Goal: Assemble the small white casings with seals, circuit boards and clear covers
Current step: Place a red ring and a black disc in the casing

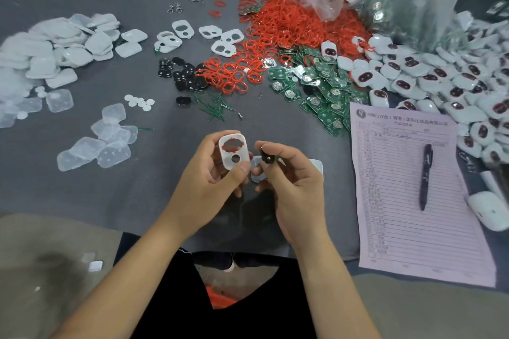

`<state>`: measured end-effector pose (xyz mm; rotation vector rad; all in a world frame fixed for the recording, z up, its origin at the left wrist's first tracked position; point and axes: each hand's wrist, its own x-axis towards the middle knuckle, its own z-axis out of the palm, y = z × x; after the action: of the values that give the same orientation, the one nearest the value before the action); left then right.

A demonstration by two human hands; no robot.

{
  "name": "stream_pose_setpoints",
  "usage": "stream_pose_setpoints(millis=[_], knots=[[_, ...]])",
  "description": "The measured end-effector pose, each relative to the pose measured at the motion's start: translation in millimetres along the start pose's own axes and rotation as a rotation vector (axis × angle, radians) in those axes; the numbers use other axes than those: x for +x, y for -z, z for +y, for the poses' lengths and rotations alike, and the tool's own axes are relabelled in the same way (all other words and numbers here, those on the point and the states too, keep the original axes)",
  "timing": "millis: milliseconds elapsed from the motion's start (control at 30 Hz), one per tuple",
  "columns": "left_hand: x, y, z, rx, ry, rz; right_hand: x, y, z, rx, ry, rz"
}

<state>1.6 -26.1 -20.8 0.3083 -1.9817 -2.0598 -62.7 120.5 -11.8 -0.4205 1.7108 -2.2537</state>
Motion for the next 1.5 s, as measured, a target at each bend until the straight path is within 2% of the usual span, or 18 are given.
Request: stream_pose_setpoints(millis=[400, 633, 800, 900, 1167, 1333, 1500], knots=[[1.5, -0.5, -0.7, -0.044, -0.013, -0.013, -3.0, -0.5, -2.6, 0.007, 0.067, -0.016], [3.2, 0.2, -0.5, 0.036, 0.019, -0.096, -6.6, -2.4, -1.3, 0.039, 0.063, 0.074], [0.9, -1.9, 6.6, 0.031, -0.017, -0.122, -6.4, -3.4, 0.0, -0.125, 0.094, 0.144], [-1.1, -2.4, 9.5, -0.043, 0.024, -0.140, -7.3, -3.3, 0.7, -0.140, 0.087, 0.186], [-3.6, -4.7, 11.0, 0.141, -0.032, -0.114, -7.1, -7.3, 0.3, -0.184, 0.060, 0.222], [-4.7, -8.8, 14.0, 0.060, -0.011, -0.047, -5.9, -7.2, -1.2, -0.229, 0.037, 0.209], [-4.0, -8.5, 11.4, 0.137, -0.036, -0.026, -5.7, -6.7, -2.6, -0.225, 0.032, 0.160]])
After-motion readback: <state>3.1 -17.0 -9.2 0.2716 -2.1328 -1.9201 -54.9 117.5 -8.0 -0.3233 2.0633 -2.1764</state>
